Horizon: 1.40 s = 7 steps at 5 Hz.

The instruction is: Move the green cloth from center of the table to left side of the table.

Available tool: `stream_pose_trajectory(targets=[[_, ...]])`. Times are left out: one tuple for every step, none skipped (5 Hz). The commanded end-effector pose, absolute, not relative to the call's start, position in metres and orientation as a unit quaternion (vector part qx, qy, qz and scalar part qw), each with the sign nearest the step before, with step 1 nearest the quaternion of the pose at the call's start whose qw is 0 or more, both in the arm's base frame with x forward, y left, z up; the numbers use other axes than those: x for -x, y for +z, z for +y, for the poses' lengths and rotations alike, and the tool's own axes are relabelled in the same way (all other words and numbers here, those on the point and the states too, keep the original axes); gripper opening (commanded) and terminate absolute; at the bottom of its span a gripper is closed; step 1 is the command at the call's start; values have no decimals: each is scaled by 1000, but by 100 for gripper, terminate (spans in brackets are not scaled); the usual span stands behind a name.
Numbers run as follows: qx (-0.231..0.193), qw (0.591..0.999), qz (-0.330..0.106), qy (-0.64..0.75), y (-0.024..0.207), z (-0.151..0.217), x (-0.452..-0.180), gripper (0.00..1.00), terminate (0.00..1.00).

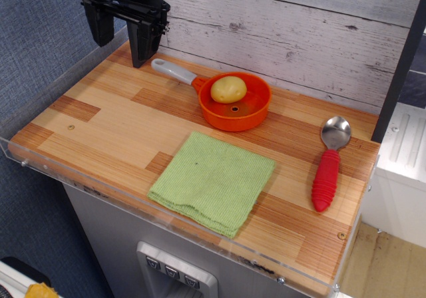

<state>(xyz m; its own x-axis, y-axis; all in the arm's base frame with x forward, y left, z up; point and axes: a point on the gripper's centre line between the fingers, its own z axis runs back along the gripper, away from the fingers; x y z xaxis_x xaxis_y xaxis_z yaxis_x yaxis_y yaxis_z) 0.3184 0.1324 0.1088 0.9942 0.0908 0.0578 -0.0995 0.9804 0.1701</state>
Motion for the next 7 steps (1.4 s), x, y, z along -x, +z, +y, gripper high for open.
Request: stream_pose_trajectory(targets=[[-87, 995, -25, 48, 109, 132, -318, 100, 0], [-89, 995, -6, 43, 108, 112, -306, 100, 0], [-89, 995, -12, 35, 117, 88, -288, 100, 0], [-84, 996, -3, 33, 112, 69, -277, 100, 0], [-83, 996, -1, 7, 106, 44, -270, 0, 0], [-90, 996, -14, -9, 112, 31, -265, 100, 0], [-87, 996, -10, -17, 106, 23, -256, 100, 0]])
